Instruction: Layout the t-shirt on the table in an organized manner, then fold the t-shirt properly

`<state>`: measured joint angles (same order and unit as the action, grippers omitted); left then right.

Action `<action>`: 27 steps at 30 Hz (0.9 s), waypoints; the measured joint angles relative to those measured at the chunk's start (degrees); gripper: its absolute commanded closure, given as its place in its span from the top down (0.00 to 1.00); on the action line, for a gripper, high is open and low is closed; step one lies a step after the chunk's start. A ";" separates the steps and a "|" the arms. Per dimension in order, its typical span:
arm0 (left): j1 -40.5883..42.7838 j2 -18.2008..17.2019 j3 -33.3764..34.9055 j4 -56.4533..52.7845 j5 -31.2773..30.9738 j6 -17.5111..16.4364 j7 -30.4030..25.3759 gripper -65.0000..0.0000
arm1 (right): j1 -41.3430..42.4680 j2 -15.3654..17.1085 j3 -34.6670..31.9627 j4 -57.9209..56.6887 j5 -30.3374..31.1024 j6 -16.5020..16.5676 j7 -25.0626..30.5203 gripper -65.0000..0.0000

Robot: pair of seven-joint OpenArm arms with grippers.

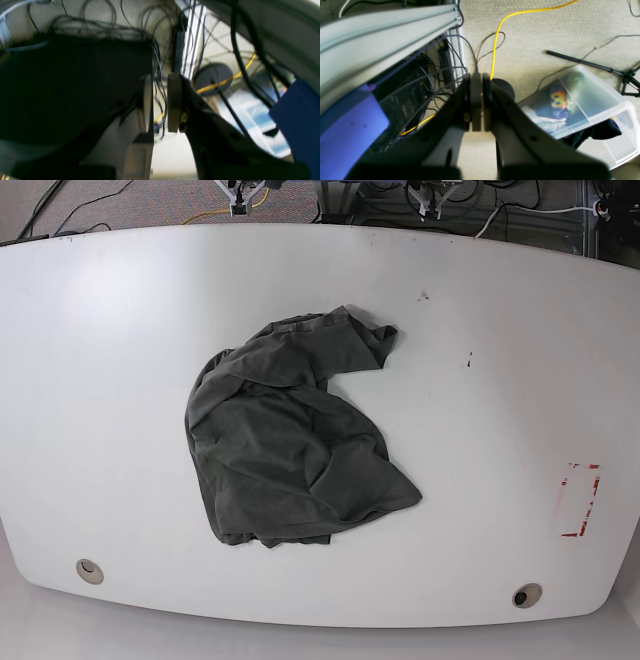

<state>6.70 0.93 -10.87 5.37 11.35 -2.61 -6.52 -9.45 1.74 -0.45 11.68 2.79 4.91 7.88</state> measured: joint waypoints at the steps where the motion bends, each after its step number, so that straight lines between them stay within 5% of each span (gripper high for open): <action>1: 0.26 -0.09 0.02 0.00 0.00 0.02 -0.94 0.16 | -0.02 0.02 0.00 0.00 -0.02 0.00 0.02 0.01; 11: 3.87 -0.85 0.11 -0.07 0.09 -0.02 -5.42 0.16 | -2.71 0.00 0.00 1.03 -0.02 0.00 6.95 0.01; 27: 8.28 -2.16 0.11 5.81 0.17 -0.68 -9.86 0.16 | -14.53 0.02 0.02 17.86 0.02 -0.26 8.00 0.01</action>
<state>14.98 -1.23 -10.76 11.18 11.53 -3.29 -16.38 -23.99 1.76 -0.43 29.54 2.81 4.64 15.88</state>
